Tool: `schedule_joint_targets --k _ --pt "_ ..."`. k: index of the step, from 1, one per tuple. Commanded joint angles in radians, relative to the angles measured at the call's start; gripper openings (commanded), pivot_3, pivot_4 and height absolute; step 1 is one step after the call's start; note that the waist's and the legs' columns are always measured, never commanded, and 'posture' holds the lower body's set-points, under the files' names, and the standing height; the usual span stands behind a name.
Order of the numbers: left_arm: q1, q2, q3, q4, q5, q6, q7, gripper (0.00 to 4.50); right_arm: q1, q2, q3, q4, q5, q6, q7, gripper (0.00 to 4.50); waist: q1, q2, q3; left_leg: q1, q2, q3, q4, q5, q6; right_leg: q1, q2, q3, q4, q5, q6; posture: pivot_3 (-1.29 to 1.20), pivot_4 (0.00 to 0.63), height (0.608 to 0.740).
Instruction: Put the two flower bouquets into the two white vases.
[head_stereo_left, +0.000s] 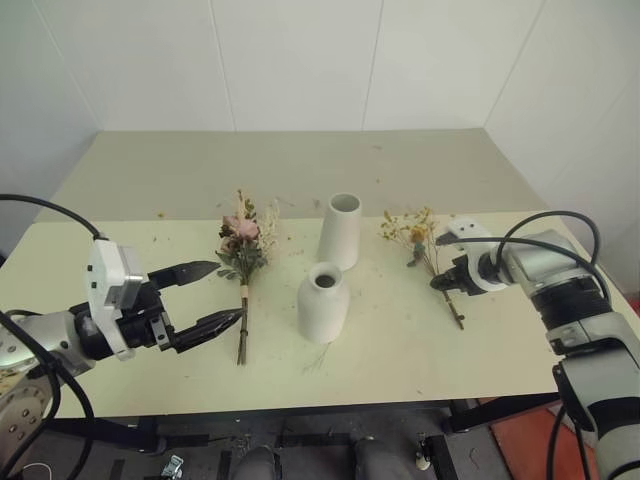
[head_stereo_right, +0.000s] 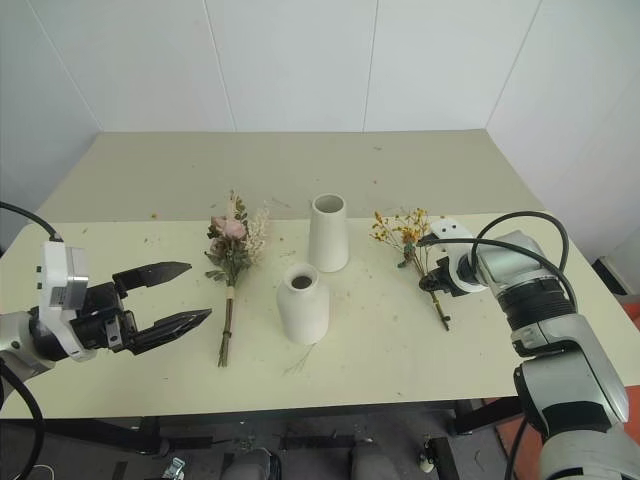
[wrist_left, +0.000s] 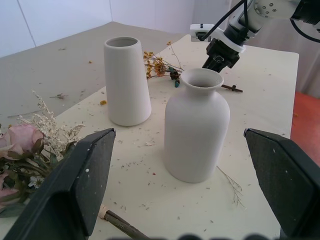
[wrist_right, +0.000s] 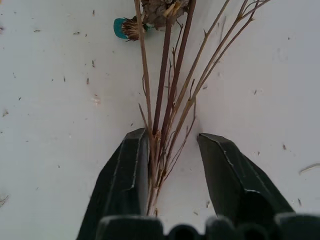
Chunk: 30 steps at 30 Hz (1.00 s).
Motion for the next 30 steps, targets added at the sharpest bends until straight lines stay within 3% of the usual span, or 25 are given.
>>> schedule_joint_targets --k 1,3,4,8,11,14,22,30 --pt "-0.006 0.014 0.034 -0.021 -0.014 -0.021 -0.008 4.5 0.009 0.017 -0.063 -0.005 -0.012 0.017 -0.038 0.82 0.0 0.0 0.0 0.0 0.0 0.0 0.0 0.0 0.0 0.0 0.0 0.0 0.0 0.0 0.0 0.0 0.15 0.74" --pt "-0.015 0.016 0.028 -0.013 -0.011 -0.022 -0.009 4.5 0.005 0.035 -0.123 -0.007 -0.018 0.038 -0.095 0.1 0.001 0.0 0.0 0.0 0.0 0.0 0.0 0.0 0.0 0.0 0.0 0.0 0.0 0.0 0.0 0.0 0.15 0.74" --pt "-0.02 0.017 0.025 -0.009 -0.01 -0.022 -0.009 4.5 0.002 0.046 -0.16 -0.01 -0.017 0.052 -0.129 0.01 0.001 0.0 0.0 0.0 0.0 0.0 0.0 0.0 0.0 0.0 0.0 0.0 0.0 0.0 0.0 0.0 0.15 0.74" --pt "-0.038 0.011 0.014 0.004 0.001 -0.026 0.0 4.5 -0.013 0.115 -0.366 -0.028 0.002 0.071 -0.292 0.01 0.002 0.0 0.0 -0.001 0.0 0.0 0.0 0.0 0.0 -0.001 0.0 0.0 0.0 0.0 0.0 0.0 0.15 0.74" --pt "-0.05 0.009 0.009 0.014 0.014 -0.031 0.007 4.5 -0.013 0.185 -0.545 -0.13 0.045 -0.023 -0.395 0.01 0.004 0.0 0.0 -0.002 0.0 0.0 0.0 0.0 0.0 -0.002 0.0 0.0 0.0 0.0 0.0 0.0 0.15 0.74" --pt "-0.06 0.01 0.011 0.022 0.013 -0.032 0.007 4.5 -0.002 0.241 -0.617 -0.223 0.081 -0.134 -0.42 0.01 0.002 0.001 0.0 -0.003 0.0 0.0 -0.001 0.0 0.0 -0.002 0.0 0.0 0.0 0.0 0.0 0.0 0.15 0.74" --pt "-0.113 -0.007 0.005 0.049 0.053 -0.061 0.062 4.5 -0.036 0.427 -0.577 -0.326 0.14 -0.516 -0.357 0.01 -0.002 0.001 0.0 -0.002 0.0 0.0 -0.001 0.0 0.0 -0.002 0.0 0.0 0.001 0.0 0.0 0.0 0.15 0.74" --pt "-0.098 -0.011 0.033 0.027 0.024 -0.048 0.086 4.5 -0.075 0.547 -0.514 -0.314 0.145 -0.742 -0.313 0.01 0.004 0.002 0.001 -0.003 0.0 -0.001 -0.001 0.0 0.0 -0.003 -0.001 -0.001 0.001 0.0 0.0 0.0 0.15 0.74"
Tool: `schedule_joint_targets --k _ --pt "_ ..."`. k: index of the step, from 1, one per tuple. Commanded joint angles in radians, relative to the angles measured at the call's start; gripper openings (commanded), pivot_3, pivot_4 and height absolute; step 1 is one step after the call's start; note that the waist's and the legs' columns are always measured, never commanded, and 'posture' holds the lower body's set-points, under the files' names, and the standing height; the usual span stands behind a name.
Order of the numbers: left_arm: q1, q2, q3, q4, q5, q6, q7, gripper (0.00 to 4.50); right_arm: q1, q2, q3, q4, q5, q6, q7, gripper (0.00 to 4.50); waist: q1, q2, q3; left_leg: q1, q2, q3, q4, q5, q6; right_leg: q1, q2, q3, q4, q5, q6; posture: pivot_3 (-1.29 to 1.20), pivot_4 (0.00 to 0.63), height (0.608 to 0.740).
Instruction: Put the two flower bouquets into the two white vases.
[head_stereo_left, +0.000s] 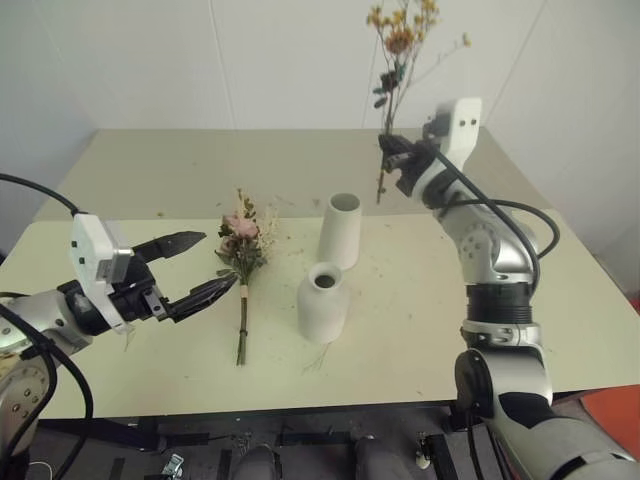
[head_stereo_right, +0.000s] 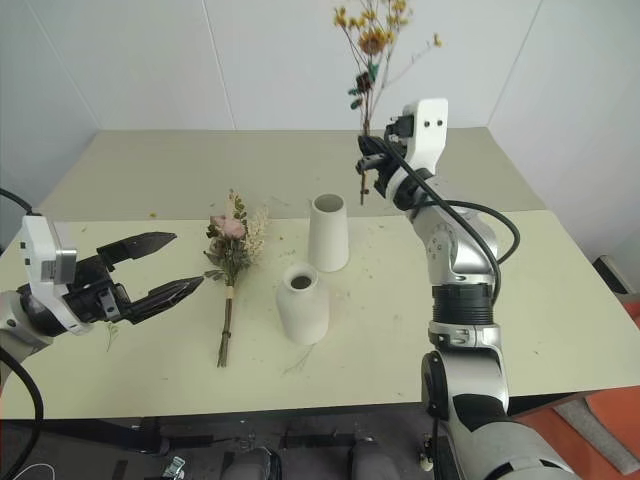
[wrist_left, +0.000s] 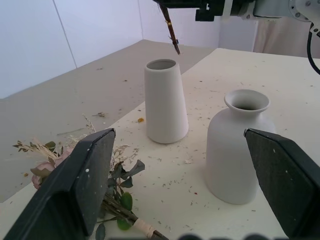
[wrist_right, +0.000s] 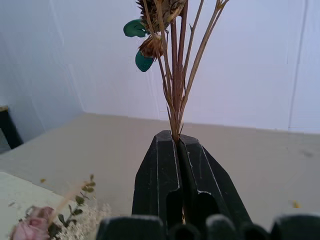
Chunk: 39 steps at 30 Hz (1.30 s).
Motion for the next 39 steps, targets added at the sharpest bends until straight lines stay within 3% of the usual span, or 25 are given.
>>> schedule_joint_targets --k 1,23,27,36,39 --pt "0.007 0.003 0.039 -0.032 -0.021 -0.007 0.01 4.5 -0.026 0.019 0.003 -0.029 0.028 -0.099 0.02 0.01 0.001 0.0 0.0 0.0 0.0 0.0 0.0 0.0 0.0 0.0 0.0 0.0 0.0 0.0 0.0 0.0 0.15 0.74" --pt "0.027 0.026 0.06 -0.036 -0.049 -0.002 0.015 4.5 0.063 0.074 0.087 0.072 0.0 -0.196 0.027 0.01 -0.004 0.0 0.0 0.001 0.0 0.0 -0.001 0.0 0.0 0.0 0.0 -0.001 0.0 0.0 -0.001 0.0 0.15 0.74" --pt "0.035 0.03 0.066 -0.04 -0.054 0.001 0.015 4.5 0.13 0.055 0.103 0.027 -0.006 -0.192 0.039 1.1 -0.001 0.0 0.0 0.001 0.0 0.0 -0.001 0.0 0.0 0.0 0.0 -0.001 0.0 0.0 -0.001 0.0 0.15 0.74" --pt "0.036 0.028 0.056 -0.034 -0.055 0.014 0.022 4.5 0.276 -0.039 0.116 -0.193 0.011 -0.094 0.061 4.34 -0.001 0.0 0.0 0.001 0.0 0.0 -0.001 0.0 0.0 0.0 0.0 0.0 0.0 0.0 -0.001 0.0 0.15 0.74" --pt "0.034 0.031 0.028 -0.031 -0.027 0.036 0.057 4.5 0.312 -0.115 0.106 -0.279 0.033 -0.031 0.104 4.45 0.002 0.0 0.0 0.001 0.0 0.0 -0.001 0.0 0.0 0.0 0.0 0.0 0.0 0.0 -0.001 0.0 0.15 0.74"
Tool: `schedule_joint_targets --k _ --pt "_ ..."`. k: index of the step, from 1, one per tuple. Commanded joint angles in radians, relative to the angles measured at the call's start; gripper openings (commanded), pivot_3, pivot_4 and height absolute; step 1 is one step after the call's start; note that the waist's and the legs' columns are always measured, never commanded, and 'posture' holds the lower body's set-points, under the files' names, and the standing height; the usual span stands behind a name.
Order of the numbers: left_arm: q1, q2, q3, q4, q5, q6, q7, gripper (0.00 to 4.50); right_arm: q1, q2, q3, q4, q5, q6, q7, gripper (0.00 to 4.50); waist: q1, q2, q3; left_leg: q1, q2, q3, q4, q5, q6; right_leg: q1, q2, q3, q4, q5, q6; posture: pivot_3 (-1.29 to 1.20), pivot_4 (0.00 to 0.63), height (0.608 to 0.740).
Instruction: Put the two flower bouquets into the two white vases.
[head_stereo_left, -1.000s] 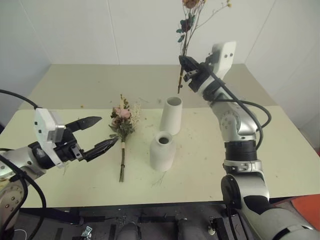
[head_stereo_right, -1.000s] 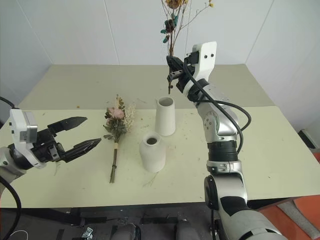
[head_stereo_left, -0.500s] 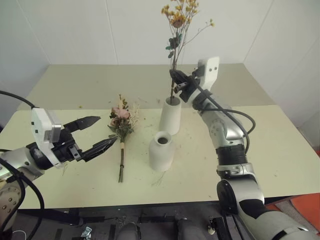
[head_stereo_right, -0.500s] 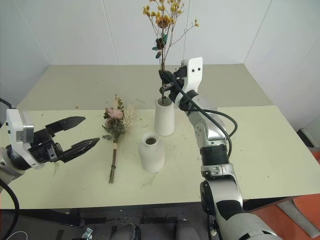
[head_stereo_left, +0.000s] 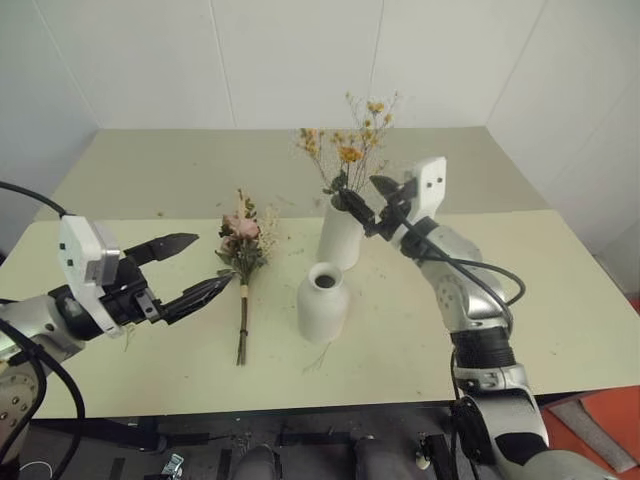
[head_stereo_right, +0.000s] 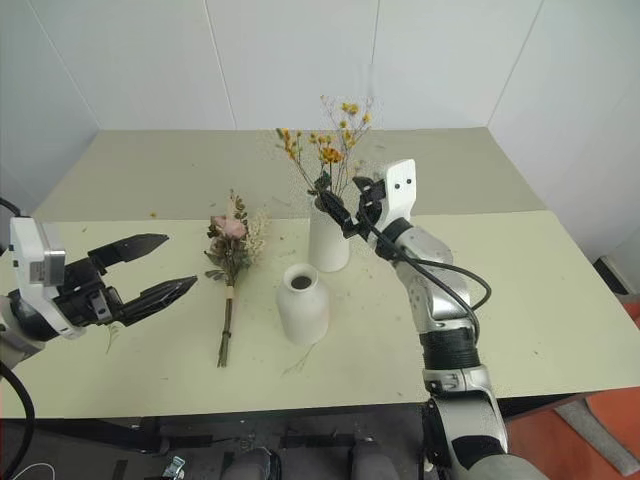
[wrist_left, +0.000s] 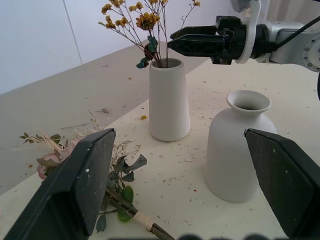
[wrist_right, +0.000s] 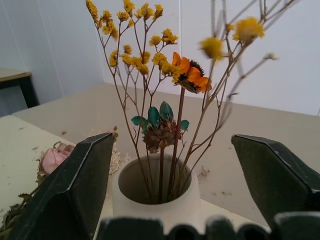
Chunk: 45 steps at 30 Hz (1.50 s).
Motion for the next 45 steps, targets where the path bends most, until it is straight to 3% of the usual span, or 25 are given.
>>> schedule_joint_targets --k 1,6,10,15,20,24,35,36,41,45 --pt "-0.006 0.022 -0.032 -0.018 0.04 0.031 0.055 4.5 0.016 -0.09 -0.032 -0.136 0.058 0.081 0.063 4.45 0.002 0.0 0.0 0.0 0.0 0.0 0.0 0.0 0.0 0.0 0.0 0.0 0.0 0.0 0.0 0.0 0.15 0.74" --pt "-0.15 0.08 -0.209 0.016 0.042 0.372 0.292 4.5 0.059 -0.277 -0.078 -0.224 0.157 0.189 0.202 4.45 0.011 0.0 0.0 0.001 -0.001 -0.001 0.0 0.0 0.0 0.002 0.0 0.0 -0.001 0.0 0.0 0.0 0.15 0.74" --pt "-0.343 0.056 -0.342 0.097 0.047 0.655 0.42 4.5 0.082 -0.375 -0.091 -0.263 0.211 0.202 0.309 4.45 0.006 -0.001 0.0 0.002 -0.001 -0.001 0.0 0.0 0.0 0.003 0.0 0.0 -0.001 0.0 0.001 0.0 0.15 0.74" --pt "-0.518 -0.055 -0.471 0.228 0.124 0.815 0.511 4.5 0.096 -0.438 -0.099 -0.306 0.249 0.173 0.395 4.45 0.0 -0.001 0.0 0.002 -0.001 -0.001 0.0 0.0 0.0 0.003 0.001 0.0 -0.001 0.0 0.001 0.0 0.15 0.74" --pt "-0.572 -0.098 -0.616 0.307 0.242 0.833 0.543 4.5 0.105 -0.435 -0.119 -0.368 0.281 0.18 0.389 4.45 0.002 -0.001 0.0 0.002 -0.002 -0.002 0.0 0.0 0.0 0.002 0.0 0.001 -0.001 0.0 0.001 0.0 0.15 0.74" --pt "-0.593 -0.121 -0.613 0.344 0.305 0.799 0.548 3.62 0.13 -0.449 -0.137 -0.395 0.3 0.19 0.377 4.5 0.008 -0.001 0.0 0.002 -0.002 -0.002 0.0 0.0 0.0 0.003 0.0 0.001 -0.001 0.0 0.001 0.0 0.15 0.74" --pt "-0.581 -0.162 -0.543 0.346 0.364 0.774 0.522 0.18 0.169 -0.487 -0.127 -0.4 0.311 0.186 0.399 4.5 0.009 -0.001 0.0 0.001 -0.003 -0.002 0.0 0.0 0.0 0.003 0.0 0.0 -0.001 0.0 0.001 0.0 0.15 0.74" --pt "-0.579 -0.167 -0.532 0.348 0.372 0.771 0.527 0.01 0.168 -0.49 -0.126 -0.399 0.312 0.186 0.402 4.5 0.009 -0.001 0.0 0.001 -0.003 -0.002 0.0 0.0 0.0 0.002 -0.001 0.0 -0.001 0.0 0.001 0.0 0.15 0.74" --pt "-0.57 -0.245 -0.375 0.371 0.423 0.673 0.606 0.01 0.166 -0.503 -0.117 -0.383 0.309 0.178 0.423 4.5 0.012 -0.001 0.0 0.001 -0.003 -0.002 0.0 0.0 0.0 0.003 -0.001 0.0 -0.001 0.0 0.001 0.0 0.15 0.74" --pt "-0.529 -0.291 -0.251 0.326 0.439 0.489 0.619 0.01 0.173 -0.512 -0.115 -0.369 0.322 0.186 0.461 4.5 0.01 -0.002 0.001 0.001 -0.003 -0.002 0.001 0.0 0.0 0.003 -0.001 0.0 -0.001 0.0 0.001 0.0 0.15 0.74"
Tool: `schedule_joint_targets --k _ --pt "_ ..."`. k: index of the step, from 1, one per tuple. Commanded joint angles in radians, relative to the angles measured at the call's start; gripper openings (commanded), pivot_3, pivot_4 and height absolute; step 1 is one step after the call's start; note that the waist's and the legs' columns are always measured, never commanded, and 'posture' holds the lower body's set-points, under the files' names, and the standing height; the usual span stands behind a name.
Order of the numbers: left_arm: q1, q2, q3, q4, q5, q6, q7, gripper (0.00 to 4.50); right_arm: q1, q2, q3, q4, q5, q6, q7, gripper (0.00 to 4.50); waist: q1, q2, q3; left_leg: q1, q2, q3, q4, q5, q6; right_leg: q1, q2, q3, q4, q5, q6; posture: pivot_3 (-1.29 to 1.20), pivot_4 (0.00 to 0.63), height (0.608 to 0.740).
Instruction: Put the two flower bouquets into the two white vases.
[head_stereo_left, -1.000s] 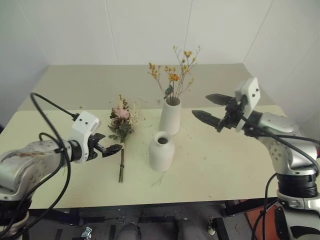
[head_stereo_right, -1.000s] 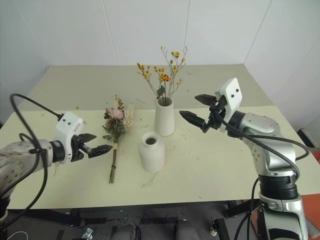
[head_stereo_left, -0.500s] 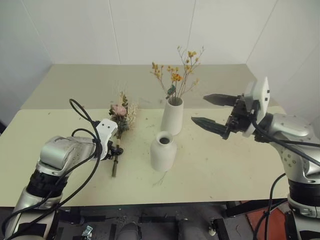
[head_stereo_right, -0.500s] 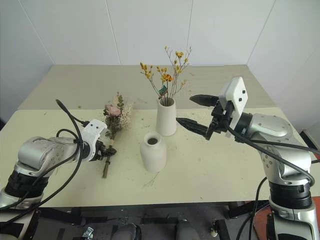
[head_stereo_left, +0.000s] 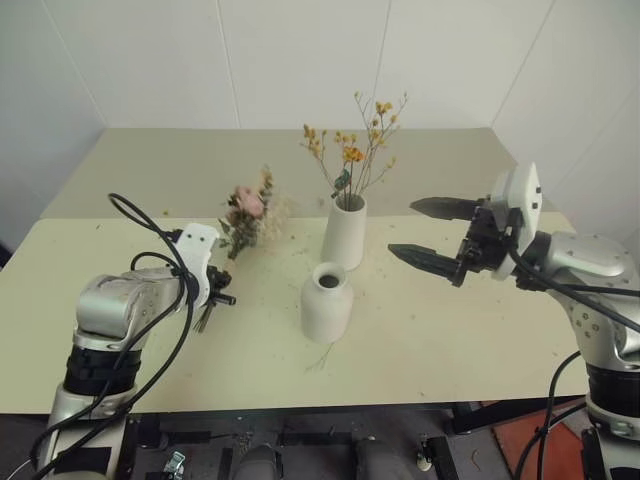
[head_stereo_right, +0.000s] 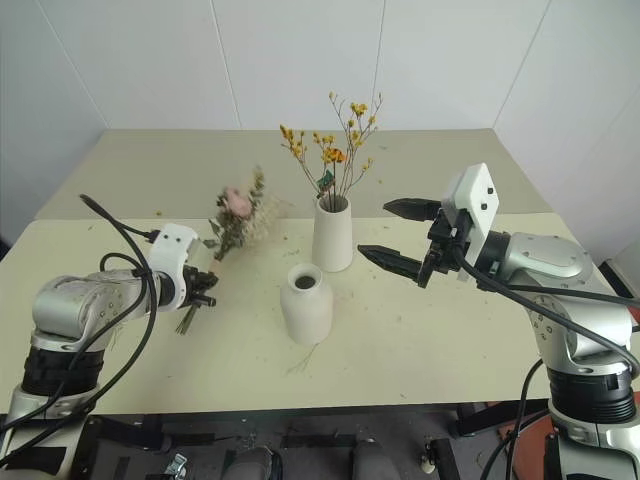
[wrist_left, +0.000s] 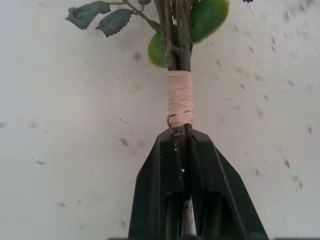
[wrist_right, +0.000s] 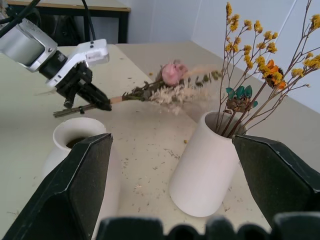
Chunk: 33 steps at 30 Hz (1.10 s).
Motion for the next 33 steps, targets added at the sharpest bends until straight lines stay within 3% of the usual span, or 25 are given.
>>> schedule_joint_targets --k 1,9,18,22,33 --pt "0.015 -0.03 0.119 -0.062 0.002 -0.155 0.0 0.01 0.001 -0.025 -0.02 -0.001 0.032 -0.002 0.04 4.5 0.002 0.0 0.0 0.0 0.0 0.0 0.0 0.0 0.0 0.0 0.0 0.0 0.0 0.0 0.0 0.0 0.15 0.74" --pt "0.015 -0.104 0.235 -0.212 -0.268 -0.421 -0.304 0.01 0.066 -0.101 -0.029 0.056 0.067 0.007 0.19 4.5 0.031 0.0 0.0 -0.002 0.0 0.0 0.002 0.0 0.0 0.001 -0.002 -0.002 -0.001 0.0 0.001 0.0 0.15 0.74" --pt "-0.178 -0.226 0.168 -0.171 -0.549 -0.394 -0.33 0.01 0.123 -0.162 -0.064 0.076 0.061 -0.033 0.29 4.5 0.023 0.0 0.0 -0.002 -0.001 0.0 0.005 0.0 0.0 0.003 -0.001 -0.002 -0.001 0.001 0.002 0.0 0.15 0.74" --pt "-0.192 -0.267 0.08 -0.143 -0.551 -0.407 -0.363 0.01 0.151 -0.161 -0.084 0.052 0.067 -0.029 0.274 4.5 0.019 0.0 0.0 -0.001 -0.001 0.0 0.005 0.0 0.0 0.002 -0.001 -0.001 -0.001 0.001 0.002 0.0 0.15 0.74" --pt "-0.109 -0.244 -0.055 -0.143 -0.486 -0.48 -0.516 0.01 0.217 -0.162 -0.144 -0.007 0.078 -0.019 0.239 4.5 0.021 0.0 0.0 -0.001 -0.001 0.0 0.005 0.0 0.0 0.002 -0.001 0.0 0.0 0.001 0.002 0.0 0.15 0.74"
